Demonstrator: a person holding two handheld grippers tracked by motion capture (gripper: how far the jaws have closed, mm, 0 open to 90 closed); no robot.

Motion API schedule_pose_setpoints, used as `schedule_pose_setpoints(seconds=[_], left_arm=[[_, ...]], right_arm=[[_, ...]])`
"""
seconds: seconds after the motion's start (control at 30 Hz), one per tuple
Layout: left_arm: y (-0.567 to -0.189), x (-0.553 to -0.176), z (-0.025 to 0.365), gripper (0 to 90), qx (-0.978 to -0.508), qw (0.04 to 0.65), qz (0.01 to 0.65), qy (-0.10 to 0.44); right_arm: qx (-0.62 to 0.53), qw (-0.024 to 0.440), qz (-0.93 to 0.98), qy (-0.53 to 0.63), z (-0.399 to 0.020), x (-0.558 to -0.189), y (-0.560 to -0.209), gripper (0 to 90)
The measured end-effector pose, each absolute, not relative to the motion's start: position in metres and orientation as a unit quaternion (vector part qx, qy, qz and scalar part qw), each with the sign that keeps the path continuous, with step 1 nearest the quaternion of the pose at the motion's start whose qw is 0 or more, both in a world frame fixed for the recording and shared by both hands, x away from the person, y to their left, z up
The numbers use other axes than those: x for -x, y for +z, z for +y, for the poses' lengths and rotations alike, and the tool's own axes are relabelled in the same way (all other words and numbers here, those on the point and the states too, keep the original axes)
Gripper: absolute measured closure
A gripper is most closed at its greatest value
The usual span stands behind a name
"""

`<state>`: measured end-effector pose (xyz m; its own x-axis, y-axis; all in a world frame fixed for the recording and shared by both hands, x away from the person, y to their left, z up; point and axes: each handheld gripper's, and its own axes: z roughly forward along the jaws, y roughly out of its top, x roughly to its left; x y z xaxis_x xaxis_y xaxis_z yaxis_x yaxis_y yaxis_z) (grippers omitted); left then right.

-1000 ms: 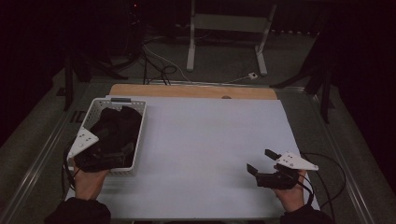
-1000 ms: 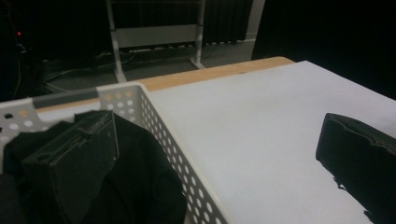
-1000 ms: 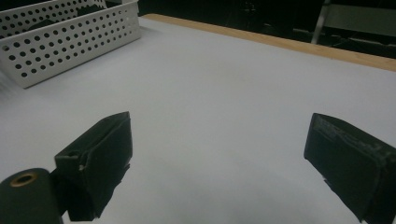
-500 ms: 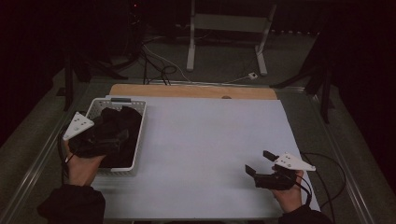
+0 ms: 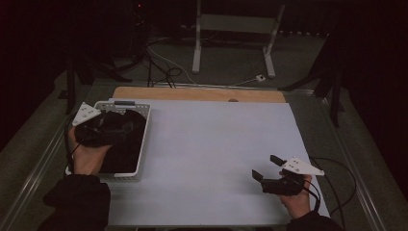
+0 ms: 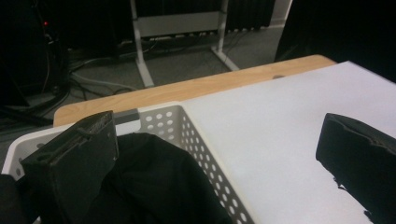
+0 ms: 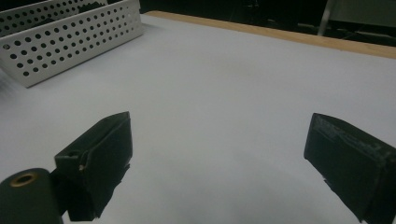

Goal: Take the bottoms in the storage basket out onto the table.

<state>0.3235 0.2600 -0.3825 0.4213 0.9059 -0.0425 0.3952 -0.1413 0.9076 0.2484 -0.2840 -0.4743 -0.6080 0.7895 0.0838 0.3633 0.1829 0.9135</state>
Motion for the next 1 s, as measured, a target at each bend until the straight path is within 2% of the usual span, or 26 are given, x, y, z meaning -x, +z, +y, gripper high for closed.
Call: schedule_pose_setpoints(seconds=[0.5, 1.0], left_arm=[[-0.383, -0.361, 0.257, 0.0, -0.710, 0.440, 0.482, 0.263], [-0.416, -0.392, 0.277, 0.0, -0.716, 0.378, 0.537, 0.237]], right_arm=[[-0.393, 0.208, 0.740, 0.506, -0.286, -0.250, -0.475, 8.0], [-0.391, 0.208, 0.740, 0.505, -0.285, -0.250, -0.476, 7.9]])
